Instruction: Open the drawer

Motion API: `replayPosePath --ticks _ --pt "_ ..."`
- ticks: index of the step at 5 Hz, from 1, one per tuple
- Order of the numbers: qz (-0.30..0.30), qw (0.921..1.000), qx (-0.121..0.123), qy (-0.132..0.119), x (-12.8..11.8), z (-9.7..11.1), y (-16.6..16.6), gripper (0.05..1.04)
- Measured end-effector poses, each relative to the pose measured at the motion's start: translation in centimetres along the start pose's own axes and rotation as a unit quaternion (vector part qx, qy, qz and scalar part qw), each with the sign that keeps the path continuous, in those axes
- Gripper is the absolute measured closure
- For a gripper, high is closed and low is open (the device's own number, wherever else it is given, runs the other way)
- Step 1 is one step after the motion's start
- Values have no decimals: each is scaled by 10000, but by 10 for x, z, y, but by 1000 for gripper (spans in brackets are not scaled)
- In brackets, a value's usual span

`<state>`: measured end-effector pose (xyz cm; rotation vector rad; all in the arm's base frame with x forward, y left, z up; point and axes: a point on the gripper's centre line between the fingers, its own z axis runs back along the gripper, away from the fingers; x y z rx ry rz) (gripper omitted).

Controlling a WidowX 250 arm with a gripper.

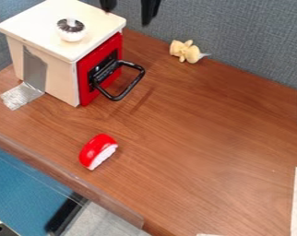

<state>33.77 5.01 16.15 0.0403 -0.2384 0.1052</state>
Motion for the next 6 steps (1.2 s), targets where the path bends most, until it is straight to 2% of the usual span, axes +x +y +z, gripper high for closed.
replayPosePath --ticks 1,2,4,5,6 --pt "-67 9988 275 396 -10 -41 -2 83" --pt "-187 9967 502 610 -16 -71 -5 83" --pt "-447 9910 896 886 -20 -126 -6 83" --pt "-424 9905 923 928 -9 -144 -3 83" --pt "-384 9898 871 1057 -8 -152 2 136"
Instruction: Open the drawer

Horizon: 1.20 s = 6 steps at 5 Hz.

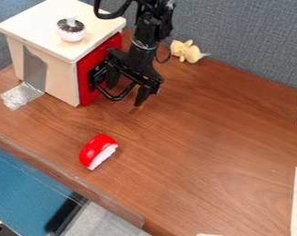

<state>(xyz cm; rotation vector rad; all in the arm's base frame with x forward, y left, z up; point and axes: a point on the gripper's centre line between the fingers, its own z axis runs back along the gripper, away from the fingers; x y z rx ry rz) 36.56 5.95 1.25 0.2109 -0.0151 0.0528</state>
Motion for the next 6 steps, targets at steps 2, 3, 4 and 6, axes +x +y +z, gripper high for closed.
replayPosePath --ticks 2,3,4,6 --pt "-294 9996 -32 -7 -12 0 -27 716" --pt "-439 9990 -12 -48 -17 4 -45 911" --pt "-595 9982 -48 -44 -24 10 -64 947" --pt "-592 9980 -240 -39 -30 23 -93 948"
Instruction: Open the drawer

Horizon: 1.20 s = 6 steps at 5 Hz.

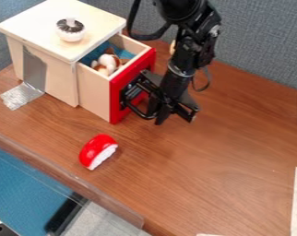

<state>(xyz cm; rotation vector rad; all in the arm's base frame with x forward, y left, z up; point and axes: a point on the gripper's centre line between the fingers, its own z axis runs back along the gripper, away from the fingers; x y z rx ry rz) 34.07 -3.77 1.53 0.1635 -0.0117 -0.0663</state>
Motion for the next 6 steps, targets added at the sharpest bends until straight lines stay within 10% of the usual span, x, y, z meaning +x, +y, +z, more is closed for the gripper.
replayPosePath --ticks 2,4,5,6 --pt "262 9992 -298 2 7 13 -16 902" --pt "399 9980 -474 89 9 17 -12 356" --pt "430 9960 -703 -341 14 55 -10 106" --pt "584 9924 -933 -549 11 85 2 82"
